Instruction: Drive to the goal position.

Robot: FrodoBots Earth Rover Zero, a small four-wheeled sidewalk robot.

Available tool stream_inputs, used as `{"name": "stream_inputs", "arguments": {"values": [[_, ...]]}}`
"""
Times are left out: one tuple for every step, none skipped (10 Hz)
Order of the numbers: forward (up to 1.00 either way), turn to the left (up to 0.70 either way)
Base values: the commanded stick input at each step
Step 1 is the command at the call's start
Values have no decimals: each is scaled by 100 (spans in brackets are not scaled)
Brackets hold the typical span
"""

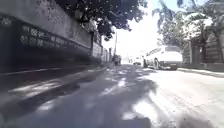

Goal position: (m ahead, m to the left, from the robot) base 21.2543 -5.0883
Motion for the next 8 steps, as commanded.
{"name": "stream_inputs", "arguments": {"values": [[100, -41], [100, -41], [100, -41], [100, -41], [100, -41], [100, -26], [100, -10], [100, -5]]}}
